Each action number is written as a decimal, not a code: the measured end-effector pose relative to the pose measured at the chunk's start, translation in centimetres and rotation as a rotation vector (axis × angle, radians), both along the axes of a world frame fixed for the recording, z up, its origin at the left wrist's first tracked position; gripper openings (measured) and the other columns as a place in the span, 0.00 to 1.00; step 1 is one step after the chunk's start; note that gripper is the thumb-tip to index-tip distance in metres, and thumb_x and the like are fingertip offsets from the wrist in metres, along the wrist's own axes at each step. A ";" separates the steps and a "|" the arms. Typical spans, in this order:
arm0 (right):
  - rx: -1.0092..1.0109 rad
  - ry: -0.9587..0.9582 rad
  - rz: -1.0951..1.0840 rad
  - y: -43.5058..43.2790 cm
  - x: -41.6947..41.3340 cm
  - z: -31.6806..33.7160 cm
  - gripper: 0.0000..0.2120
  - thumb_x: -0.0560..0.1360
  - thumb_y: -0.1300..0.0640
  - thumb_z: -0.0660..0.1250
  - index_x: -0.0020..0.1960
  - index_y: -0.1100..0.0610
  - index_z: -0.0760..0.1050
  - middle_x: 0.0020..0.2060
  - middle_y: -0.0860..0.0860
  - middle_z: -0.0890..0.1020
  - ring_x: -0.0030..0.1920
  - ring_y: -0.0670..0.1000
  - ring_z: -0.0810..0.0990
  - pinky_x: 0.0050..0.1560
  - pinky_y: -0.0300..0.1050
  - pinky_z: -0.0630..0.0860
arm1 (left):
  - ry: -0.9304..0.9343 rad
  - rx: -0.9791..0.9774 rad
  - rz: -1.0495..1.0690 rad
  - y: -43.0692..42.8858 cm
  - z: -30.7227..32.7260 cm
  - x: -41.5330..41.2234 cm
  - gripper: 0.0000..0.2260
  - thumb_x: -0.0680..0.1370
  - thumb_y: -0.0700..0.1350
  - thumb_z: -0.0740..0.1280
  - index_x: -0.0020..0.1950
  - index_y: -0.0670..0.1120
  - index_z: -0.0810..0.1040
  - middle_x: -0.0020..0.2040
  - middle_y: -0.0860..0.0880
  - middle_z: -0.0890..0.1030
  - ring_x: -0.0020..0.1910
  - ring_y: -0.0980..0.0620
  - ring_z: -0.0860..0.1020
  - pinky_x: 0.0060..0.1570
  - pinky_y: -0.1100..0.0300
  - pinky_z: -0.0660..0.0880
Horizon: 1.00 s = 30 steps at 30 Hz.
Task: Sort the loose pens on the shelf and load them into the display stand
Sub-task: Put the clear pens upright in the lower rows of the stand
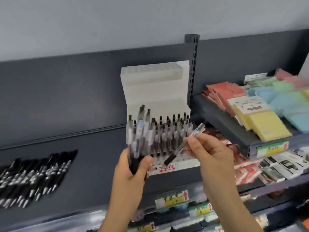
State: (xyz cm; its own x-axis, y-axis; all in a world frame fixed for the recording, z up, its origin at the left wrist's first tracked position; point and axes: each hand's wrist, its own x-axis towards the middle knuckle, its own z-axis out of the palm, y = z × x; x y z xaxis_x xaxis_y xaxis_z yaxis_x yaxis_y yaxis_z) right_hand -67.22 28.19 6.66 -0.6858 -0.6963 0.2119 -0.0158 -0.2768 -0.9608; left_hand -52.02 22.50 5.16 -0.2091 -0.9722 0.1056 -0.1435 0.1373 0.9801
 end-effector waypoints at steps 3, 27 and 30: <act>0.007 0.145 0.066 -1.5 0.0 0.3 0.03 0.72 0.59 0.70 0.45 0.55 0.82 0.36 0.48 0.84 0.37 0.43 0.82 0.40 0.34 0.78 | 0.099 -0.027 0.214 0.1 0.1 1.8 0.12 0.73 0.53 0.65 0.50 0.47 0.76 0.34 0.51 0.81 0.29 0.58 0.76 0.29 0.62 0.70; 0.453 0.853 0.164 -6.0 3.3 -0.9 0.11 0.74 0.43 0.65 0.49 0.48 0.81 0.38 0.41 0.82 0.39 0.41 0.79 0.43 0.39 0.77 | 0.235 0.067 0.149 0.5 -0.6 5.2 0.05 0.75 0.44 0.65 0.47 0.43 0.75 0.36 0.49 0.83 0.31 0.55 0.77 0.33 0.60 0.75; 0.330 0.760 0.125 -4.7 3.6 -0.3 0.06 0.74 0.44 0.65 0.41 0.44 0.76 0.34 0.40 0.79 0.37 0.38 0.76 0.38 0.28 0.70 | 0.240 0.077 0.056 0.6 -0.3 4.9 0.09 0.72 0.48 0.65 0.49 0.44 0.74 0.39 0.49 0.84 0.33 0.56 0.78 0.33 0.63 0.75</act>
